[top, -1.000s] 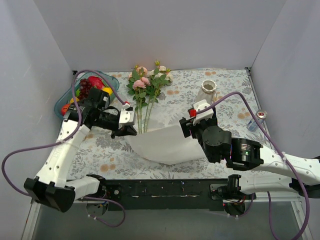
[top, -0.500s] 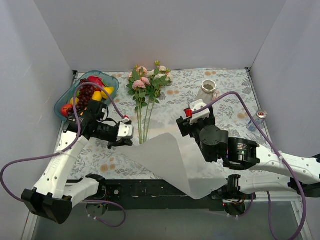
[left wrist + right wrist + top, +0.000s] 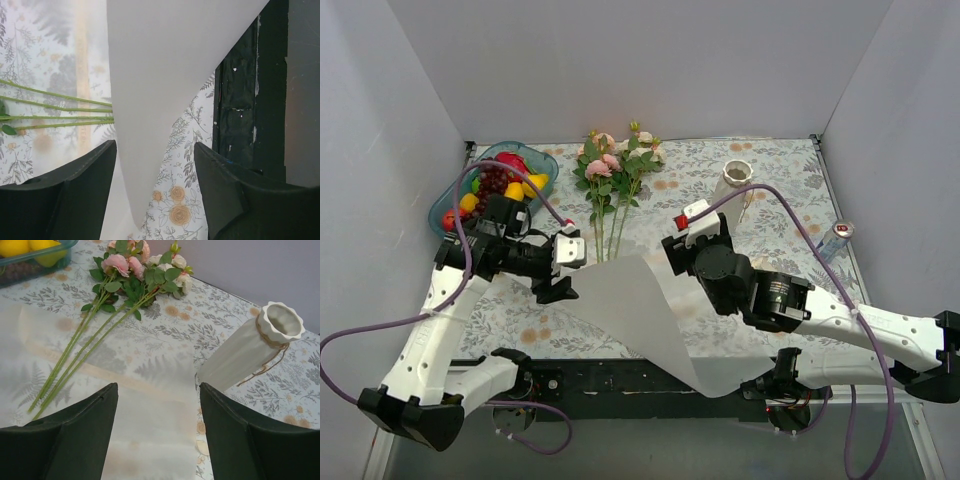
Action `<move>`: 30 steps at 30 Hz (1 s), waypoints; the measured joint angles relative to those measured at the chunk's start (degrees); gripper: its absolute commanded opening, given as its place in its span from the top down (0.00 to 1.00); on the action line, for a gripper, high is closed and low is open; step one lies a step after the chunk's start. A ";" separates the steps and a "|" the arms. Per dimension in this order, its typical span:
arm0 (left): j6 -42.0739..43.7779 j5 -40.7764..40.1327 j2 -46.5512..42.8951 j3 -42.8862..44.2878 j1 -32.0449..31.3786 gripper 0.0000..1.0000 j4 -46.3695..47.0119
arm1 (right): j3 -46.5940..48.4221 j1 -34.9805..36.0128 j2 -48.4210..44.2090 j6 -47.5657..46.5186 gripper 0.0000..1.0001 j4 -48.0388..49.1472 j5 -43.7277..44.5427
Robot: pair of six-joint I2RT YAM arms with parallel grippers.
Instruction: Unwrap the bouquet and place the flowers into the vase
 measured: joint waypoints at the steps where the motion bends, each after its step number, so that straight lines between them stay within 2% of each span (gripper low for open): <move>1: -0.17 -0.07 -0.52 0.13 0.00 0.37 0.04 | -0.15 -0.66 0.15 0.17 0.27 0.11 -0.83; 5: -0.44 0.20 -3.65 0.76 0.00 0.39 -0.15 | -0.94 -2.14 0.87 1.44 0.30 1.95 -3.96; 12: -2.40 2.27 -6.03 6.16 0.00 0.31 0.04 | -3.15 -2.16 5.68 5.53 0.36 5.49 -12.24; 13: -3.58 2.27 -6.36 6.88 0.00 0.28 1.03 | -3.78 -2.01 5.81 6.21 0.37 5.86 -13.29; 14: -5.86 2.10 -6.58 7.50 -0.02 0.19 2.54 | -4.42 -1.75 5.81 6.95 0.38 6.10 -14.27; 15: -8.35 1.66 -6.93 7.69 -0.02 0.05 5.09 | -4.85 -1.40 5.75 7.63 0.39 6.25 -15.19; 16: -10.54 0.98 -7.28 7.65 -0.02 0.02 7.82 | -5.22 -0.96 5.68 8.04 0.40 6.58 -16.20; 20: -24.68 -5.77 -8.22 5.42 -0.02 0.02 24.55 | -6.12 1.57 4.63 9.46 0.44 7.72 -20.11; 23: -33.44 -11.69 -5.66 4.90 -0.02 0.02 34.97 | -6.12 4.46 3.82 9.68 0.46 8.59 -24.44; 27: -41.66 -17.31 2.47 8.98 0.02 0.02 42.05 | -6.12 6.80 2.97 10.62 0.46 8.46 -29.94; 30: -46.18 -20.85 9.05 12.94 0.42 0.02 43.69 | -6.12 6.95 1.95 11.54 0.46 7.87 -33.62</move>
